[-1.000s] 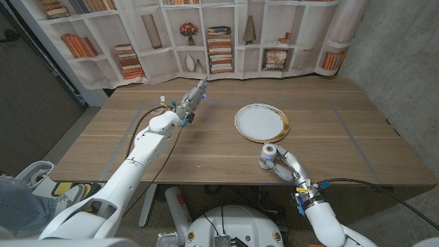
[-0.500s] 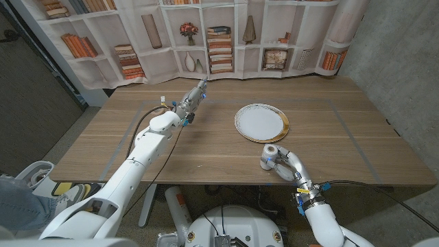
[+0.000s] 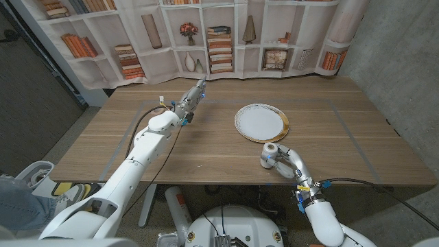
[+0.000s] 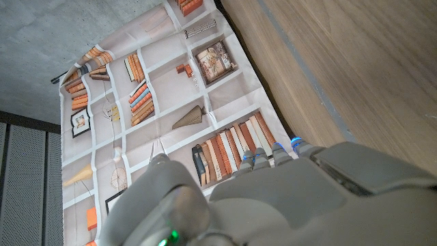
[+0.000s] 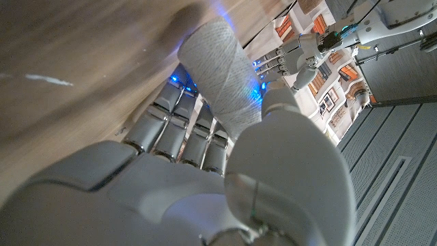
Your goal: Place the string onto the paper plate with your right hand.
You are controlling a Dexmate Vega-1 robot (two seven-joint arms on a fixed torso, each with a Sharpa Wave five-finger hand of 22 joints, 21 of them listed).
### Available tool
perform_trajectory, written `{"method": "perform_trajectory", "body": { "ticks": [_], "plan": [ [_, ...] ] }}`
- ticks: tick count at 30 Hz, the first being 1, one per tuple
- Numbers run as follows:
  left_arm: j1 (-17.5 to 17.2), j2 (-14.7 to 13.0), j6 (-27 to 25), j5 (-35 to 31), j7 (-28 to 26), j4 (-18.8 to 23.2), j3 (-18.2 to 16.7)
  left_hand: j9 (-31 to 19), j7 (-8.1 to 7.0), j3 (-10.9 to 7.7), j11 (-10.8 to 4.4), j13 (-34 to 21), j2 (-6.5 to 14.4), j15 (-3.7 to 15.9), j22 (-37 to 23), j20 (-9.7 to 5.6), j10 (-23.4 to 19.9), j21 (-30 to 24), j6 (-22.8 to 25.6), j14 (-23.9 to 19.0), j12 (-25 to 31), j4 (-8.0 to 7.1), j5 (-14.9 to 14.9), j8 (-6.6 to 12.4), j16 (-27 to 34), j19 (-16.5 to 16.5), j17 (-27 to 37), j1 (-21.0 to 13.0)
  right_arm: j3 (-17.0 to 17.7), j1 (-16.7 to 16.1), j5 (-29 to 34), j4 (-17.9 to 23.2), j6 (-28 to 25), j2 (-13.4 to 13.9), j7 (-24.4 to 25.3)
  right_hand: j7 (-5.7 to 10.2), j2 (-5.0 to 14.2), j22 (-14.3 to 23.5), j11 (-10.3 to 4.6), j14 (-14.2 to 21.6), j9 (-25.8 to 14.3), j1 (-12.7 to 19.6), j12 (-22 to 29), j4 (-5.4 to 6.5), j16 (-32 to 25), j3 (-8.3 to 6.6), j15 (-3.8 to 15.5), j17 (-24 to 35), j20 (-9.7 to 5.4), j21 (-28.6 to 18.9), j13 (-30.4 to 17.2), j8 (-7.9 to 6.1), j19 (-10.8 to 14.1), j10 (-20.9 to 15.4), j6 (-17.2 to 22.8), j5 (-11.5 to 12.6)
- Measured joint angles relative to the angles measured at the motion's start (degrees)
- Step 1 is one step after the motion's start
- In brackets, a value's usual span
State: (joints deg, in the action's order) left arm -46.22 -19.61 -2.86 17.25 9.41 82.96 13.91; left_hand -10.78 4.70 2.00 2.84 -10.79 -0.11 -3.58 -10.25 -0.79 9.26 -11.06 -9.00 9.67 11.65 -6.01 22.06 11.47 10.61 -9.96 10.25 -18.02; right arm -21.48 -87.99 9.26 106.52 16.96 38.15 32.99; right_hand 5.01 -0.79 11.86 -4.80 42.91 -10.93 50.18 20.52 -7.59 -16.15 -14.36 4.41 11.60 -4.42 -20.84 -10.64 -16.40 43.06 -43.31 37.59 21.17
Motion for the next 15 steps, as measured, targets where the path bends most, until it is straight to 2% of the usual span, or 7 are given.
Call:
{"method": "perform_trajectory", "body": {
  "ticks": [15],
  "plan": [
    [-0.13, -0.42, 0.71, 0.46, 0.4, 0.06, -0.5, 0.0, 0.0, 0.16, 0.0, 0.0, 0.05, 0.0, 0.0, 0.0, 0.0, 0.0, 0.0, 0.0, 0.0, -0.16, 0.0, 0.0, 0.0, 0.0, 0.0, -0.05, 1.0, 0.44, -0.02, 1.95, -2.08, 0.51, -0.21, -0.12, 0.35, -0.01, 0.12, 0.81, 0.0, 0.18, -0.01, 0.08, 0.0, 0.38, 0.19, -0.01, -0.2, 0.0, 0.03, 0.01, 0.19, -0.1, 0.12, -0.45]
  ]
}}
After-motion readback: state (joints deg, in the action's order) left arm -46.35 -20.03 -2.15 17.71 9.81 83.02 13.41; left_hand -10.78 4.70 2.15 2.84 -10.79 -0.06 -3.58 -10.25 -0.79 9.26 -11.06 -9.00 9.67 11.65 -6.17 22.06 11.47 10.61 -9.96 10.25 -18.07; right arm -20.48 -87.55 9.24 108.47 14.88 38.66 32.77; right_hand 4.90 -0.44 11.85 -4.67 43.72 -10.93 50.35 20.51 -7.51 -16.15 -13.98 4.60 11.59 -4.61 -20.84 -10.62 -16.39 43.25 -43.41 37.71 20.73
